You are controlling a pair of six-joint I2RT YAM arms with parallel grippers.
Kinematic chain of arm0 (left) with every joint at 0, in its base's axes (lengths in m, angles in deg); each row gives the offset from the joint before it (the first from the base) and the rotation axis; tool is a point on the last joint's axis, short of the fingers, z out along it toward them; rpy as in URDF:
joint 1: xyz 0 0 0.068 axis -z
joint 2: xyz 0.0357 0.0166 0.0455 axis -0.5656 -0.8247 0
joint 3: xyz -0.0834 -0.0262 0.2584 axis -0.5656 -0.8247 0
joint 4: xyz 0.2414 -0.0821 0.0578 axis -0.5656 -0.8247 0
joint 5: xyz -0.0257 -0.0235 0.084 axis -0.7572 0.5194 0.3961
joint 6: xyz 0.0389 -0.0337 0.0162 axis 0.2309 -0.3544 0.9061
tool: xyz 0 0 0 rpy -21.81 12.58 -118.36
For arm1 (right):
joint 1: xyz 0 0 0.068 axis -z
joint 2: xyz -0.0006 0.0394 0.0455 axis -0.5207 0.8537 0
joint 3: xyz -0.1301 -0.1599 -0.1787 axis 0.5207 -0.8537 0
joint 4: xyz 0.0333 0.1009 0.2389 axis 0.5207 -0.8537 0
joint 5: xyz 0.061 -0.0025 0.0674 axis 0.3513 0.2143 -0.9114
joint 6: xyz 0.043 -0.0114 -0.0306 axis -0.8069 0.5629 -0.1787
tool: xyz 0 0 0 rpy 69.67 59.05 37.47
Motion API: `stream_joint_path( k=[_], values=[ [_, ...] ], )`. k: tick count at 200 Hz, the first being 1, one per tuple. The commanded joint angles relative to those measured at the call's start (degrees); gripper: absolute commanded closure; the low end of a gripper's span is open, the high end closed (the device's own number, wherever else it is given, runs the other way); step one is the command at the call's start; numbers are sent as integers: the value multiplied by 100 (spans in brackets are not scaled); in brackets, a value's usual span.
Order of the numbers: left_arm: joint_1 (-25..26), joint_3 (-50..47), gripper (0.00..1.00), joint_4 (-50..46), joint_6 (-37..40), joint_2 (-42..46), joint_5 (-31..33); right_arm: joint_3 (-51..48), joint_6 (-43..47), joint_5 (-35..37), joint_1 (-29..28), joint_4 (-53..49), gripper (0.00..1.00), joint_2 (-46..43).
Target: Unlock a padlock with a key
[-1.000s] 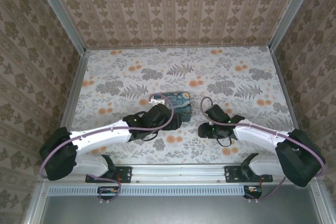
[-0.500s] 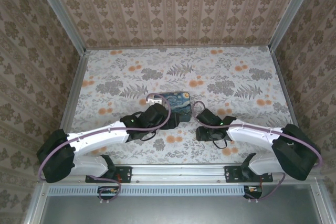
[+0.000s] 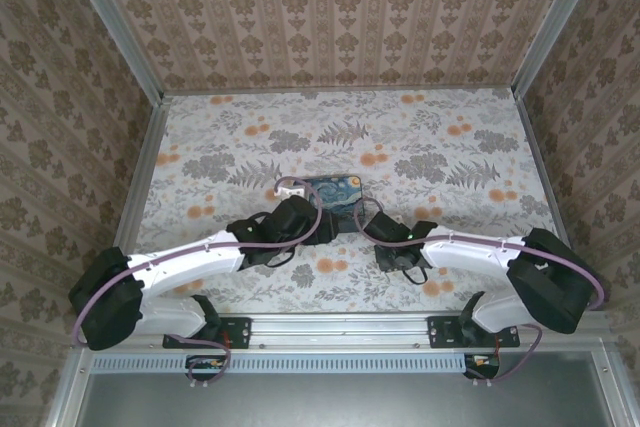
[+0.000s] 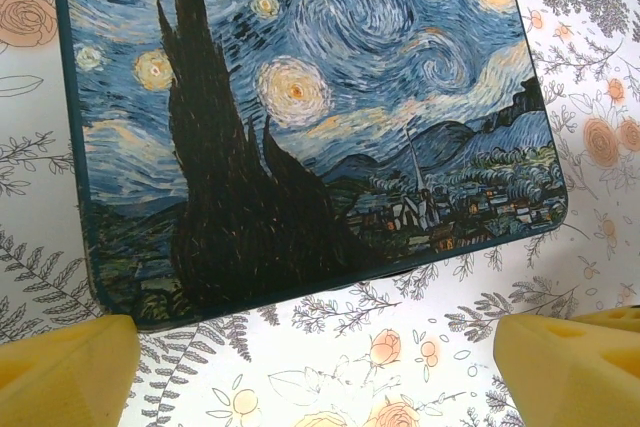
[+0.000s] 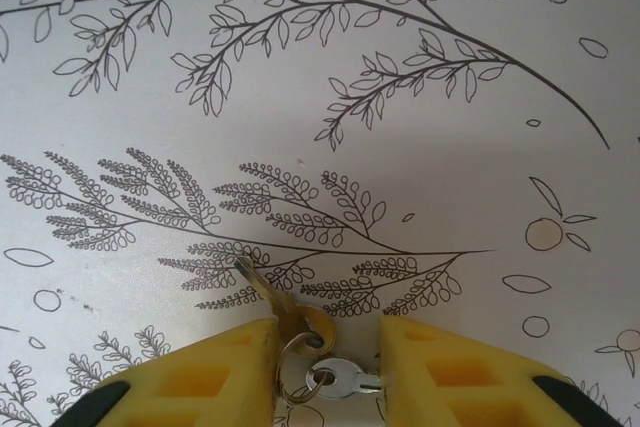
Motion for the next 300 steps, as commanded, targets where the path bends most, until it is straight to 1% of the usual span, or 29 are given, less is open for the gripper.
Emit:
stream_joint_path(
  k=[1, 13, 35, 76, 105, 127, 132, 167, 213, 252, 280, 300],
  values=[
    [-38, -44, 0, 126, -30, 72, -80, -103, -39, -330, -132, -262, 72, 241],
    [-33, -35, 0, 135, -38, 65, -83, -112, -31, -321, -142, -262, 74, 259],
    [-49, -9, 0, 117, -48, 66, -83, -121, 0, -326, -155, -245, 82, 268],
    [-61, 29, 0, -47, -48, 115, 25, -153, 57, -363, -157, -184, 90, 194],
    [-101, 27, 0, -183, -17, 217, 114, -216, 68, -382, -152, -92, 100, 81],
    [-145, 26, 0, -208, 21, 259, 150, -252, 40, -408, -142, -59, 100, 43],
    [-165, 26, 0, -207, 30, 254, 150, -267, 40, -412, -142, -57, 100, -152],
    [-212, 83, 0, -186, 147, 215, 194, -370, 13, -442, -98, -64, 100, -519],
    [-256, 186, 0, -167, 271, 153, 369, -557, -30, -509, 7, 14, 100, -820],
    [-266, 376, 0, -190, 400, -96, 477, -665, -31, -616, 210, 100, 100, -1078],
    [-270, 516, 0, -273, 290, -253, 639, -609, 20, -720, 376, 57, 100, -1292],
    [-291, 590, 0, -339, 274, -288, 636, -557, 43, -759, 503, -15, 100, -1468]
  ],
)
